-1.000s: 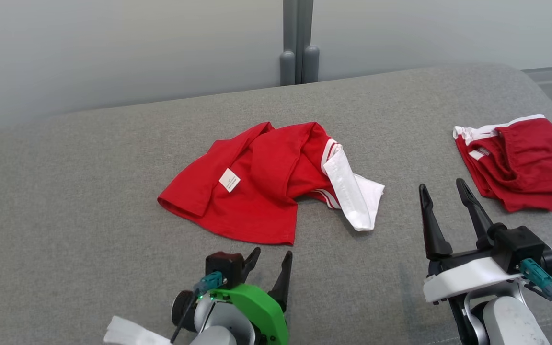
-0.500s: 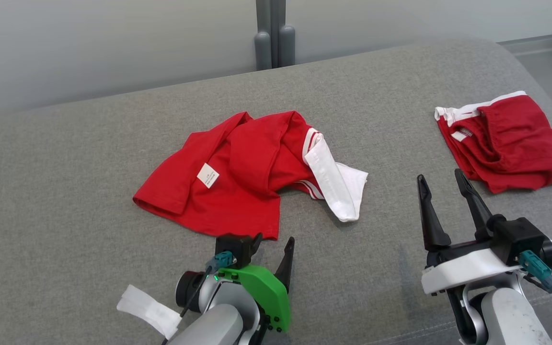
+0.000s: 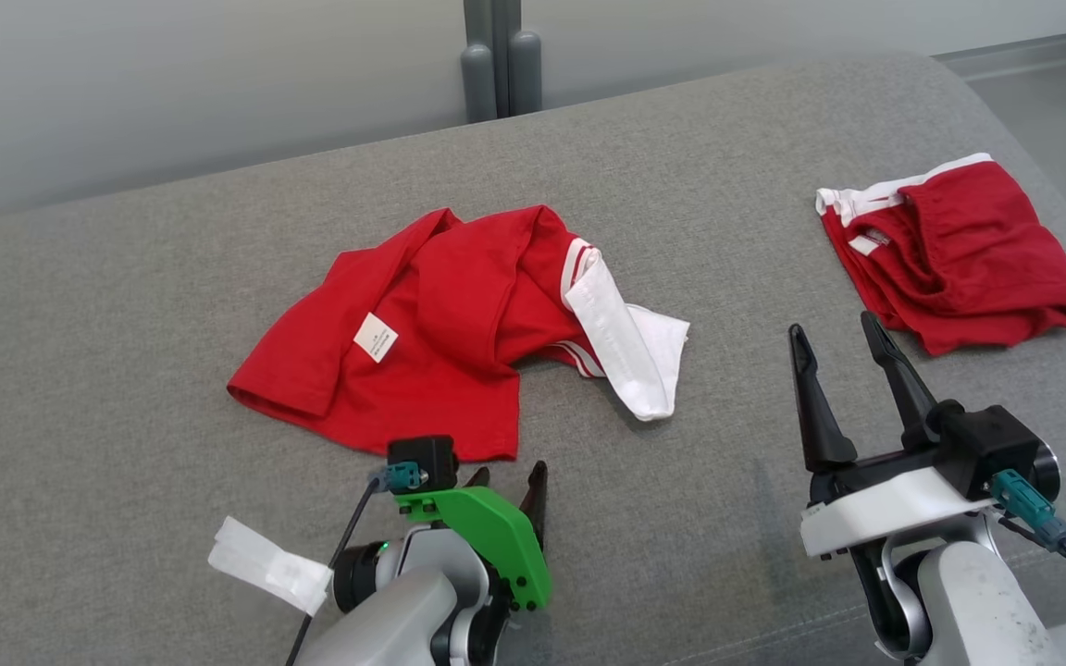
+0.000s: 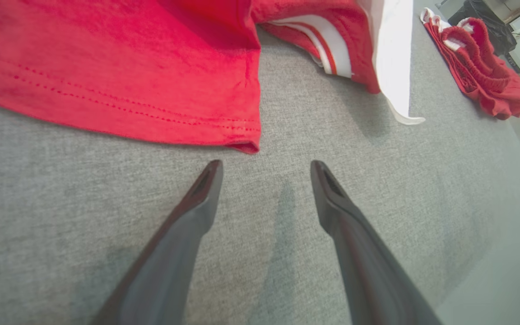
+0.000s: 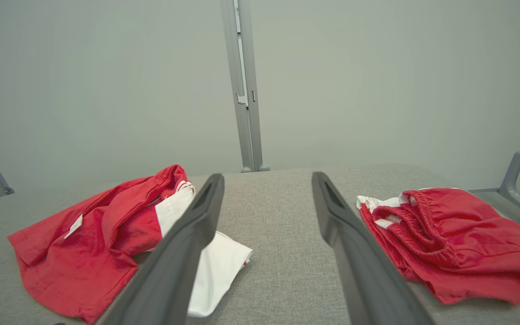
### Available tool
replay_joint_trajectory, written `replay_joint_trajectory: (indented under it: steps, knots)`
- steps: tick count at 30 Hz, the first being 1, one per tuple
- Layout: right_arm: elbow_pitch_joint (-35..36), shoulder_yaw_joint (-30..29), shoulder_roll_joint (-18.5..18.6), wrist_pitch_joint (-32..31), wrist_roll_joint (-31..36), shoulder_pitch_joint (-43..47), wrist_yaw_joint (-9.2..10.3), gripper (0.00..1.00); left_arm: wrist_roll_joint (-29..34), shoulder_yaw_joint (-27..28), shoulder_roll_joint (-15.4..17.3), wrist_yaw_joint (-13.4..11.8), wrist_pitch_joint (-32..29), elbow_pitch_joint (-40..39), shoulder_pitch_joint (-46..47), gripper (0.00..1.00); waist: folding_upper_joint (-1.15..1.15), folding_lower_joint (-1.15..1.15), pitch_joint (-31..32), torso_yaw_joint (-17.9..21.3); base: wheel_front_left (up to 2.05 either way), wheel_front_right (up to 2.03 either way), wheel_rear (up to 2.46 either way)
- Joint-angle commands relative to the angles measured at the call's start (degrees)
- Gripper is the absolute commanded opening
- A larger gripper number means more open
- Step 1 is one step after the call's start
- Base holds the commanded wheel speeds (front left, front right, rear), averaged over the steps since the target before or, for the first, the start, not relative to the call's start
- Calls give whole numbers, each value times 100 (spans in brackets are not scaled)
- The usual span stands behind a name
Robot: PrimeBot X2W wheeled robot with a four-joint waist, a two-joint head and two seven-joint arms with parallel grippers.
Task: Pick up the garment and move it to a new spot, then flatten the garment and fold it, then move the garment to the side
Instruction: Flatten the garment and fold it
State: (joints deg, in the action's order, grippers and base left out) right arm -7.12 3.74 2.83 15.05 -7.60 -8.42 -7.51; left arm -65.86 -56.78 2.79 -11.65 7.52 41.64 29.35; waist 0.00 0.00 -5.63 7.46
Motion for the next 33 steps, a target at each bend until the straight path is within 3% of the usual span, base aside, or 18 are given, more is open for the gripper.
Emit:
replay_joint_trajectory:
  steps: [1, 7, 14, 16, 18, 19, 20, 21, 23, 25, 33]
  knots:
    - [-9, 16, 14, 15, -54, -42, 4, 100, -149, -37, 25, -91, -8, 88, 158, 100, 0, 0, -28, 76, 0, 0, 0]
    - [-18, 55, 13, 15, -69, -101, 4, 100, -732, -243, 24, -400, -171, 302, 394, 100, 0, 0, -58, 236, 0, 0, 0]
    - [4, 82, 14, 15, -99, -112, 4, 100, -1340, -353, 25, -557, -29, 488, 571, 88, 0, 0, -92, 374, 0, 0, 0]
    - [16, 76, 14, 15, -102, -109, 4, 100, -1483, -366, 28, -605, 59, 602, 618, 81, 0, 0, -106, 400, 0, 0, 0]
    - [23, 75, 13, 15, -103, -118, 4, 100, -1596, -361, 29, -623, 144, 707, 667, 66, 0, 0, -120, 421, 0, 0, 0]
    - [24, 74, 13, 15, -103, -123, 4, 100, -1645, -380, 29, -623, 178, 763, 687, 52, 0, 0, -125, 430, 0, 0, 0]
    - [24, 74, 13, 15, -103, -123, 4, 100, -1645, -380, 29, -623, 178, 763, 687, 52, 0, 0, -125, 430, 0, 0, 0]
    - [22, 77, 14, 15, -101, -125, 4, 100, -1707, -399, 29, -610, 206, 808, 705, 45, 0, 0, -127, 437, 0, 0, 0]
    - [15, 85, 14, 15, -98, -127, 4, 100, -1798, -443, 28, -587, 270, 884, 747, 27, 0, 0, -132, 451, 0, 0, 0]
    - [10, 93, 14, 15, -79, -126, 4, 100, -1847, -515, 28, -589, 370, 974, 793, 0, 0, 0, -129, 463, 0, 0, 0]
    - [-1, 40, 13, 15, -31, -68, 4, 100, -1793, -785, 28, -397, 680, 1047, 949, 0, 0, 0, -81, 389, 0, 0, 0]
